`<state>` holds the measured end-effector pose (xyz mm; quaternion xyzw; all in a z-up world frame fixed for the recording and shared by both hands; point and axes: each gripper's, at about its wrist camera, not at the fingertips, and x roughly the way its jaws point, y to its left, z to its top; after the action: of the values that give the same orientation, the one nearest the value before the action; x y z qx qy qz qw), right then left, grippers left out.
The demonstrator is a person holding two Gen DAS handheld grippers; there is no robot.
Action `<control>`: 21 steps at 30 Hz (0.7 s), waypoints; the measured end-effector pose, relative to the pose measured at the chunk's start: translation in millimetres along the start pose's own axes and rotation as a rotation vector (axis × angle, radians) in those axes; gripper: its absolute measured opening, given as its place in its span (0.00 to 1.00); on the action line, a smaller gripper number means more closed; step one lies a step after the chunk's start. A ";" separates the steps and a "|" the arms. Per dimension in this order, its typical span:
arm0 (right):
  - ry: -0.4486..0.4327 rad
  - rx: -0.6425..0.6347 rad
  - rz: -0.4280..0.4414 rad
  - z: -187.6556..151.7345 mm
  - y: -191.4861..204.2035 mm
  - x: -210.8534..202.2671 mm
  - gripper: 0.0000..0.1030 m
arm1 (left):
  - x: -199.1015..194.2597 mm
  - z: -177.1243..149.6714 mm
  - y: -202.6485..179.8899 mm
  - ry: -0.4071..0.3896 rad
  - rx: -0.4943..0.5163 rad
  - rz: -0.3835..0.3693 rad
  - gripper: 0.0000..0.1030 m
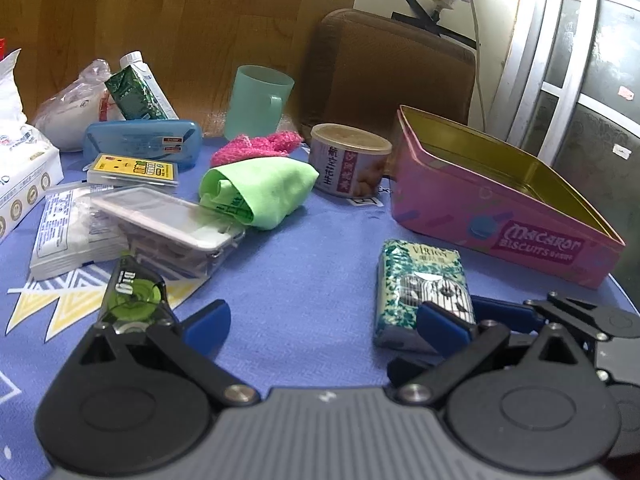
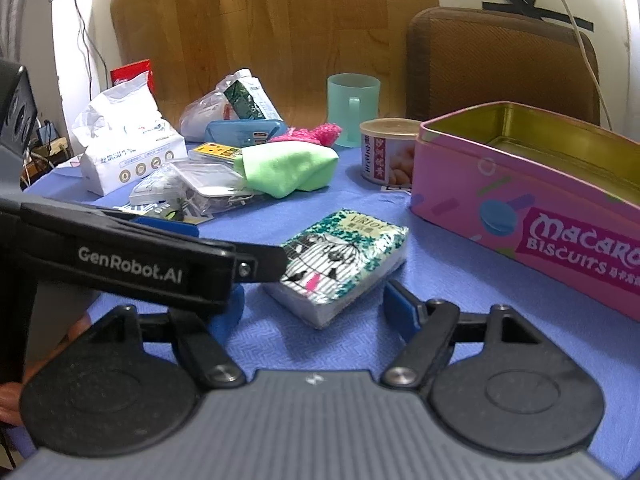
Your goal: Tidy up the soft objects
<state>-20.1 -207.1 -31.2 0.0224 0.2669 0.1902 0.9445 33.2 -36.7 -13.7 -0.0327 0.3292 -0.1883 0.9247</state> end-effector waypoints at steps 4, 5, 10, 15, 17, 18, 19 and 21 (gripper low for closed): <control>0.000 0.007 -0.001 -1.3 -0.1 -1.9 0.79 | -9.5 -2.2 9.7 -0.020 -0.043 -0.028 0.99; 0.001 0.002 -0.002 -1.5 0.6 -2.1 0.80 | -14.6 -3.1 14.1 -0.033 -0.061 -0.051 0.98; -0.001 -0.005 0.007 -1.6 0.7 -2.7 0.80 | -22.9 -3.5 9.8 -0.042 -0.031 -0.092 0.80; -0.003 0.008 0.009 -0.9 -0.1 -2.2 0.76 | -1.8 2.1 -14.0 0.031 0.035 -0.138 0.53; -0.012 0.009 -0.005 -1.7 0.3 -2.4 0.54 | 4.0 5.6 -21.4 0.041 0.036 -0.173 0.41; -0.020 0.008 -0.017 -2.1 0.6 -3.2 0.49 | 4.5 7.3 -25.0 0.047 0.037 -0.190 0.36; -0.030 0.007 -0.017 -2.6 0.7 -4.6 0.47 | 2.6 9.6 -31.2 0.036 0.050 -0.180 0.36; -0.084 0.014 -0.043 -3.6 -0.5 -12.0 0.46 | -4.9 14.6 -45.6 -0.006 0.110 -0.167 0.36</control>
<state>-31.2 -212.3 -28.4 0.0314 0.2289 0.1669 0.9585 23.9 -78.0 9.0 -0.0099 0.3116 -0.2825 0.9072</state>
